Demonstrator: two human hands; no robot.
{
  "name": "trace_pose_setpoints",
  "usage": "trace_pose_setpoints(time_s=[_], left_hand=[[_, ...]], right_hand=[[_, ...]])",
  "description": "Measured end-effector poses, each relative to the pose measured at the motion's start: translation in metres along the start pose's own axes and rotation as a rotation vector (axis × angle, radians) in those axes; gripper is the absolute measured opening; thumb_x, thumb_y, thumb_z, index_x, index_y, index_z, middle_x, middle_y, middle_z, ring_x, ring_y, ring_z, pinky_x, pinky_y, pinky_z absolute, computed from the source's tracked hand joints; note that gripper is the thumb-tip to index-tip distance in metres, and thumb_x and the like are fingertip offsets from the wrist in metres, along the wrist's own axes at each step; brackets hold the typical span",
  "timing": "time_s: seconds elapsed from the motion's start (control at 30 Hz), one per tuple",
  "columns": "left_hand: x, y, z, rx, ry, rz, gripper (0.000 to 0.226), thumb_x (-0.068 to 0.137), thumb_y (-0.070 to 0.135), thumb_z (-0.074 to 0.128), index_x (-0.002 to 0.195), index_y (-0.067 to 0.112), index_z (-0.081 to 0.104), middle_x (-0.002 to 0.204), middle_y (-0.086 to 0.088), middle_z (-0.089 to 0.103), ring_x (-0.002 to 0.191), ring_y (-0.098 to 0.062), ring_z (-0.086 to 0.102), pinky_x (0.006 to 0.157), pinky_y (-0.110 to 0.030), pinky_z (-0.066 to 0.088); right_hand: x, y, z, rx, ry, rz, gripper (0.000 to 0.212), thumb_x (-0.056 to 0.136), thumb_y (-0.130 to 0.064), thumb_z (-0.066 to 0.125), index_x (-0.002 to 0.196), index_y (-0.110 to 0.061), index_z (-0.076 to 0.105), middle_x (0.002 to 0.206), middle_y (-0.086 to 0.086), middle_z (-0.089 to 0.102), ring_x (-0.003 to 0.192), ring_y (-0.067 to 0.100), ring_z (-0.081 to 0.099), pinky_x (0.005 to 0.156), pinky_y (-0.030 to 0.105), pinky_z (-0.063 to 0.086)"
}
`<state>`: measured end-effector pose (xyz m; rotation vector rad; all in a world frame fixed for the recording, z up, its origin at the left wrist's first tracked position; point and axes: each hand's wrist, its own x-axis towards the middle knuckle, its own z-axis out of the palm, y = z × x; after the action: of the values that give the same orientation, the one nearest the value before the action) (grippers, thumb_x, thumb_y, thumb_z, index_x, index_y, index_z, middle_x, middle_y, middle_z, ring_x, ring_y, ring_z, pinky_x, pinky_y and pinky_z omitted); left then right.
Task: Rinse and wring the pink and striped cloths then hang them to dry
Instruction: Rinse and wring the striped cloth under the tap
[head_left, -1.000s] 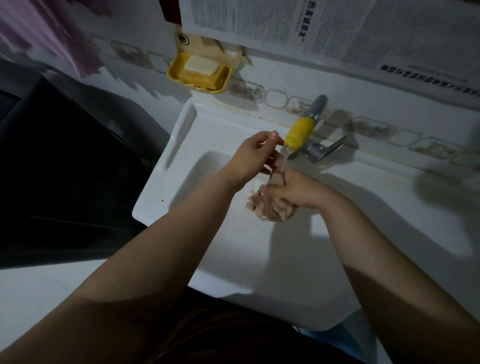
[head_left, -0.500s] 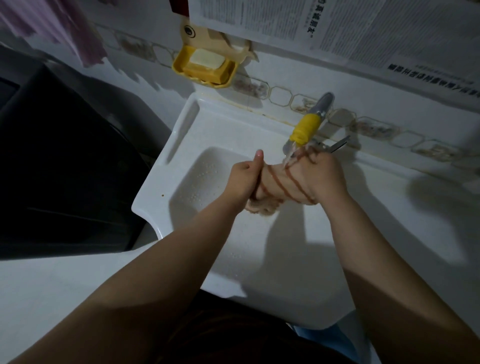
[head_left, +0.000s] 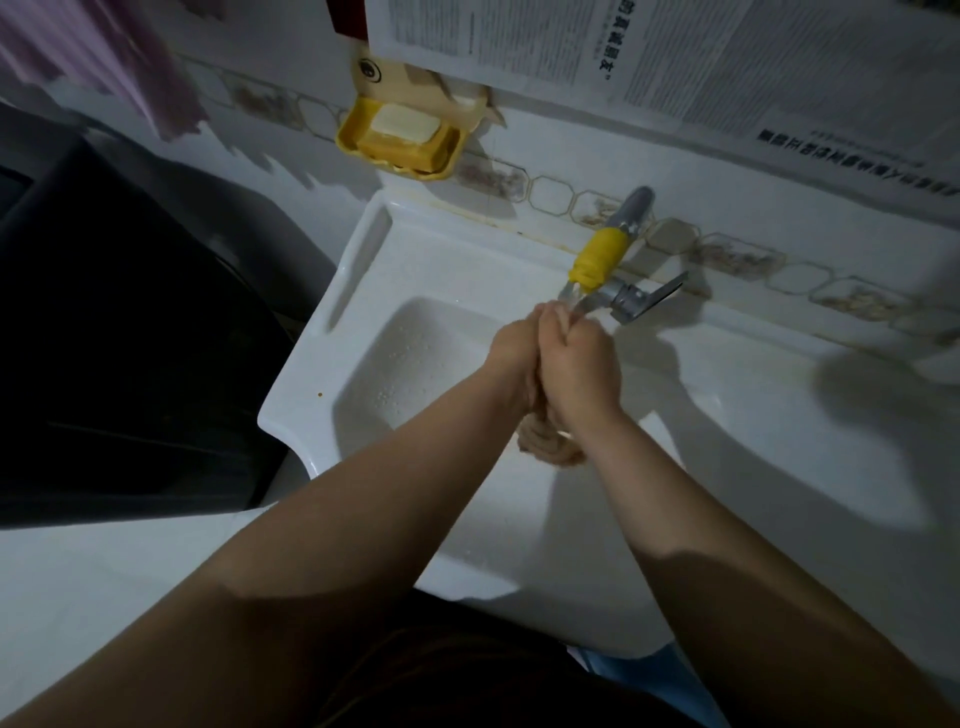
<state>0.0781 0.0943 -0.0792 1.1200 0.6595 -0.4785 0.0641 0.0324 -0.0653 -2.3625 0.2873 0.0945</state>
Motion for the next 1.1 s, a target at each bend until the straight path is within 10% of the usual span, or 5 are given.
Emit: trace_pose_setpoints(time_s=[0.3, 0.67, 0.83, 0.93, 1.1], left_hand=[[-0.009, 0.032, -0.028, 0.564, -0.01, 0.017, 0.055, 0.095, 0.057, 0.042, 0.089, 0.006, 0.063, 0.105, -0.015, 0.064, 0.1, -0.029, 0.062, 0.095, -0.037, 0.049], [0.012, 0.072, -0.045, 1.502, -0.469, -0.005, 0.089, 0.083, 0.08, 0.015, 0.118, 0.014, 0.063, 0.116, -0.021, 0.063, 0.091, -0.029, 0.059, 0.082, -0.032, 0.047], [0.016, 0.061, -0.075, 1.127, -0.658, -0.023, 0.044, 0.091, 0.045, 0.056, 0.099, 0.004, 0.069, 0.089, -0.015, 0.072, 0.077, -0.02, 0.065, 0.075, -0.023, 0.046], [0.025, 0.04, -0.09, 0.652, -0.596, 0.091, 0.047, 0.084, 0.043, 0.061, 0.103, 0.001, 0.067, 0.097, -0.008, 0.073, 0.093, -0.017, 0.067, 0.088, -0.026, 0.046], [0.022, 0.015, -0.063, 0.165, -0.19, 0.117, 0.047, 0.096, 0.045, 0.048, 0.096, 0.0, 0.06, 0.062, -0.014, 0.06, 0.052, -0.026, 0.058, 0.044, -0.023, 0.047]], right_hand=[[0.042, 0.047, -0.021, 0.096, -0.457, 0.201, 0.08, 0.085, -0.048, 0.058, 0.147, -0.011, 0.022, 0.141, 0.01, 0.046, 0.129, 0.028, 0.046, 0.107, 0.038, 0.037], [0.016, 0.04, -0.046, 0.154, -0.63, 0.027, 0.023, 0.095, -0.037, 0.052, 0.098, -0.018, 0.065, 0.084, -0.003, 0.067, 0.078, 0.014, 0.063, 0.068, 0.018, 0.048], [0.029, 0.027, -0.037, 0.588, -0.387, 0.216, 0.041, 0.086, -0.057, 0.052, 0.101, -0.023, 0.068, 0.103, 0.01, 0.072, 0.101, 0.029, 0.067, 0.093, 0.053, 0.05], [0.038, 0.017, -0.029, 0.748, -0.276, 0.283, 0.045, 0.088, -0.057, 0.053, 0.111, -0.021, 0.064, 0.101, 0.004, 0.073, 0.095, 0.02, 0.07, 0.092, 0.047, 0.053], [0.028, 0.001, -0.015, 0.877, -0.084, 0.342, 0.03, 0.087, -0.045, 0.059, 0.074, -0.018, 0.064, 0.071, 0.0, 0.069, 0.075, 0.02, 0.067, 0.075, 0.034, 0.055]])
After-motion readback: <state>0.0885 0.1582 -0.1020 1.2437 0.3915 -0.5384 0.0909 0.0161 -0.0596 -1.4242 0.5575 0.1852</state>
